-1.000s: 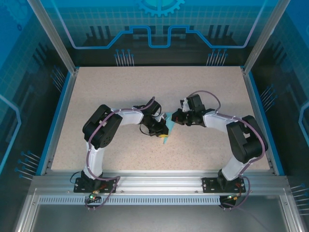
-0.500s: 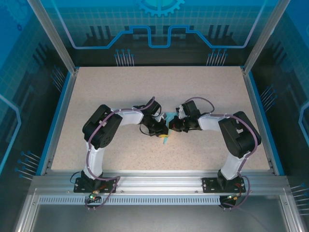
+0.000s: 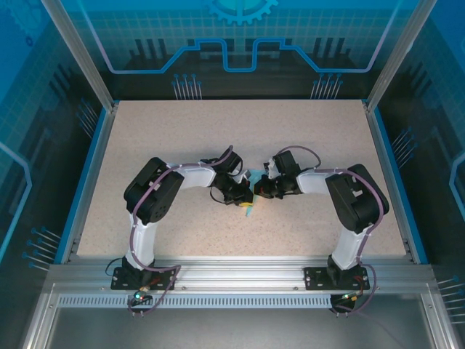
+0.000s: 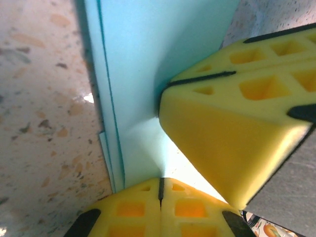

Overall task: Fold a paper plane with a square sheet of paper (fold left side to right side)
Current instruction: Fold the wing for the fifth time at the center of the table.

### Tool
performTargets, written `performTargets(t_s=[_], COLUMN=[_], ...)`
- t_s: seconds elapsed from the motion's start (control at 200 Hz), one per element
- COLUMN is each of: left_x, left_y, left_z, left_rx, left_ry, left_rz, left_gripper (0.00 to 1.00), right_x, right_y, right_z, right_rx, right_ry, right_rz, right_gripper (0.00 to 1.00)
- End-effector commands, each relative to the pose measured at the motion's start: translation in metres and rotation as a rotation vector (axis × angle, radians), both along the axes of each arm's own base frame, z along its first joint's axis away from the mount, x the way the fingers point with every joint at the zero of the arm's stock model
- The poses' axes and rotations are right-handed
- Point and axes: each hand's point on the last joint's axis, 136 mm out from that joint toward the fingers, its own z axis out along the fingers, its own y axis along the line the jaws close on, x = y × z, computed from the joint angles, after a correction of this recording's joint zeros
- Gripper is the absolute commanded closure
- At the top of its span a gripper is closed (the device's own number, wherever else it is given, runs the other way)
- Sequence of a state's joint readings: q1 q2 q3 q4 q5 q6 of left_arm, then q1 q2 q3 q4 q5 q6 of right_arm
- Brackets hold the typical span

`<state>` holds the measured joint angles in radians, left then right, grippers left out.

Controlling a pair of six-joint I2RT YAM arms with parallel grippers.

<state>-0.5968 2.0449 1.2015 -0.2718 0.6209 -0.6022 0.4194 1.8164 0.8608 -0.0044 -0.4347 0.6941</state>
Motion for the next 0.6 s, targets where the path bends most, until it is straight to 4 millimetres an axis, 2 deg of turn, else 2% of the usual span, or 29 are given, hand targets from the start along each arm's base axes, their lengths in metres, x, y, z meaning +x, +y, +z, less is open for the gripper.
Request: performTargets(t_s=[0.0,0.595], left_x=[-0.03,-0.033], left_y=[0.024,0.026], left_z=[-0.032,-0.033], left_rx=[0.144,0.15], left_ry=[0.096,0.1], left_rz=[-0.004,-0.006], left_gripper=[0.95,0.95], right_x=[0.014,0.047], right_y=[-0.016,-0.04], right_z=[-0.011,-0.009], right_rx=[-0.06,-0.07], right_ry=[0.004,-0.012], right_rz=[-0.029,-0.06], right_gripper=[0.96,0.96])
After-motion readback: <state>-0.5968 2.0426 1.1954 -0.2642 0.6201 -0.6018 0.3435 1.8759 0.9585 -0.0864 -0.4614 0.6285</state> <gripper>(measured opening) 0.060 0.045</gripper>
